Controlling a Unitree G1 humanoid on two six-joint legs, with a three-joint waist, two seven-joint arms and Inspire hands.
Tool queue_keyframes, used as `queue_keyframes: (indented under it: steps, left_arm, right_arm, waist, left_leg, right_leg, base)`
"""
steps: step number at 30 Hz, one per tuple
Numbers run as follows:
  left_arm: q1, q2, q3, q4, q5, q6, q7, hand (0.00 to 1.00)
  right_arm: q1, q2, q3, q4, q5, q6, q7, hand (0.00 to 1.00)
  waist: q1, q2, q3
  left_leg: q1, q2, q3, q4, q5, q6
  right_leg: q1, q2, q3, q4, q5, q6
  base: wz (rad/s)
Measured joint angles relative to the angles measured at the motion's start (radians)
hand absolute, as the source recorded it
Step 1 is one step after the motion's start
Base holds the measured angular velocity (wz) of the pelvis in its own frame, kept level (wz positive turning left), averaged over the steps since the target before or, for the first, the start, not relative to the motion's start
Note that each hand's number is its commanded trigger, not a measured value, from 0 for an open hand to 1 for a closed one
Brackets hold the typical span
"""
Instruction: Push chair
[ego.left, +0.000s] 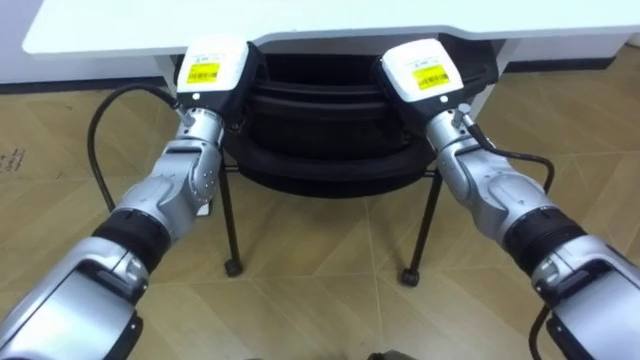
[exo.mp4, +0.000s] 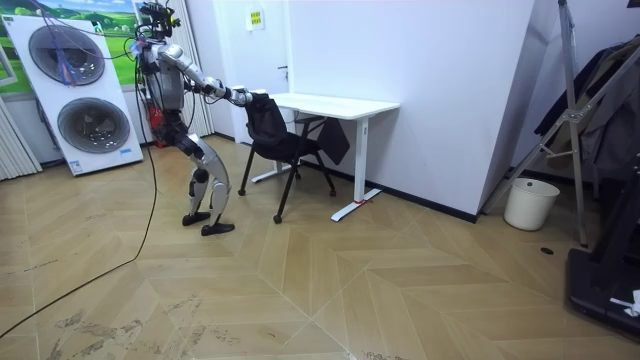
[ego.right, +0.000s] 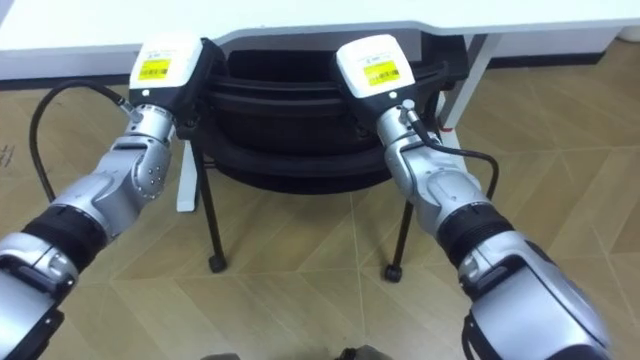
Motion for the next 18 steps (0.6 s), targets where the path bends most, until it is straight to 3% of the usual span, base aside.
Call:
queue_keyframes:
  steps: [4, 7, 11, 12, 13, 14, 15, 16, 17, 18]
  left_arm:
    - [0.003, -0.008, 0.007, 0.001, 0.001, 0.002, -0.003, 1.0]
    - [0.015, -0.011, 0.007, 0.0, -0.001, 0.006, 0.003, 1.0]
    - [0.035, -0.016, 0.011, -0.005, -0.001, 0.009, 0.01, 1.0]
    - [0.036, -0.017, 0.011, -0.004, -0.002, 0.009, 0.01, 0.92]
    - [0.038, -0.017, 0.011, -0.005, -0.002, 0.01, 0.01, 0.68]
    - [0.04, -0.017, 0.011, -0.009, -0.002, 0.013, 0.008, 0.15]
    - [0.042, -0.016, 0.011, -0.012, -0.002, 0.016, 0.005, 0.0]
    - [0.044, -0.015, 0.011, -0.017, -0.002, 0.019, 0.004, 0.0]
    - [0.05, -0.013, 0.012, -0.033, -0.002, 0.03, -0.001, 0.0]
    - [0.06, -0.014, 0.015, -0.052, -0.008, 0.045, -0.007, 0.0]
  right_arm:
    - [0.0, -0.004, 0.007, 0.001, 0.001, -0.008, 0.001, 1.0]
    - [0.003, -0.002, 0.013, -0.001, 0.001, -0.008, 0.003, 1.0]
    - [0.009, -0.005, 0.026, -0.005, -0.003, -0.008, 0.006, 1.0]
    - [0.009, -0.005, 0.026, -0.005, -0.006, -0.008, 0.006, 1.0]
    - [0.009, -0.005, 0.027, -0.004, -0.008, -0.008, 0.006, 1.0]
    - [0.009, -0.005, 0.027, -0.004, -0.014, -0.008, 0.006, 0.91]
    - [0.009, -0.005, 0.027, -0.004, -0.015, -0.008, 0.006, 0.36]
    - [0.009, -0.005, 0.027, -0.005, -0.017, -0.008, 0.006, 0.21]
    - [0.009, -0.005, 0.027, -0.006, -0.018, -0.008, 0.006, 0.0]
    - [0.01, -0.007, 0.029, -0.008, -0.018, -0.007, 0.011, 0.0]
  waist:
    - [-0.013, 0.0, 0.0]
    - [-0.016, 0.0, -0.0002]
    - [-0.014, -0.003, -0.0021]
    - [-0.014, -0.004, -0.0032]
    - [-0.014, -0.003, -0.0046]
    - [-0.013, -0.002, -0.0058]
    - [-0.01, -0.002, -0.0067]
    - [-0.009, -0.002, -0.0077]
    - [-0.005, -0.002, -0.0087]
    - [0.0, 0.0, -0.0132]
  left_leg:
    - [0.003, 0.032, 0.061, -0.017, 0.012, -0.019]
    - [0.014, 0.028, 0.064, -0.05, 0.033, -0.028]
    - [0.047, 0.0, 0.062, -0.141, 0.086, -0.028]
    - [0.055, -0.003, 0.062, -0.169, 0.103, -0.026]
    - [0.058, -0.004, 0.063, -0.183, 0.11, -0.028]
    - [0.065, -0.005, 0.064, -0.211, 0.126, -0.031]
    - [0.073, -0.006, 0.067, -0.239, 0.14, -0.032]
    - [0.076, -0.007, 0.068, -0.251, 0.147, -0.031]
    - [0.083, -0.007, 0.069, -0.276, 0.159, -0.026]
    - [0.09, -0.007, 0.07, -0.298, 0.17, -0.027]
  right_leg:
    - [0.008, -0.007, -0.032, 0.002, -0.009, -0.013]
    - [0.012, -0.011, -0.035, -0.007, -0.004, -0.017]
    - [0.023, -0.012, -0.03, -0.055, 0.019, -0.014]
    - [0.024, -0.008, -0.027, -0.073, 0.03, -0.013]
    - [0.025, -0.005, -0.026, -0.083, 0.035, -0.011]
    - [0.026, 0.001, -0.023, -0.101, 0.047, -0.007]
    - [0.027, 0.003, -0.02, -0.116, 0.054, 0.005]
    - [0.026, 0.005, -0.019, -0.123, 0.058, 0.012]
    - [0.026, 0.012, -0.013, -0.14, 0.067, 0.027]
    - [0.026, 0.019, -0.009, -0.155, 0.074, 0.039]
  base:
    - [0.24]
    - [0.08]
    - [0.03]
    - [0.04]
    - [0.0]
    - [0.0]
    - [-0.03]
    - [-0.08]
    - [-0.14]
    - [-0.13]
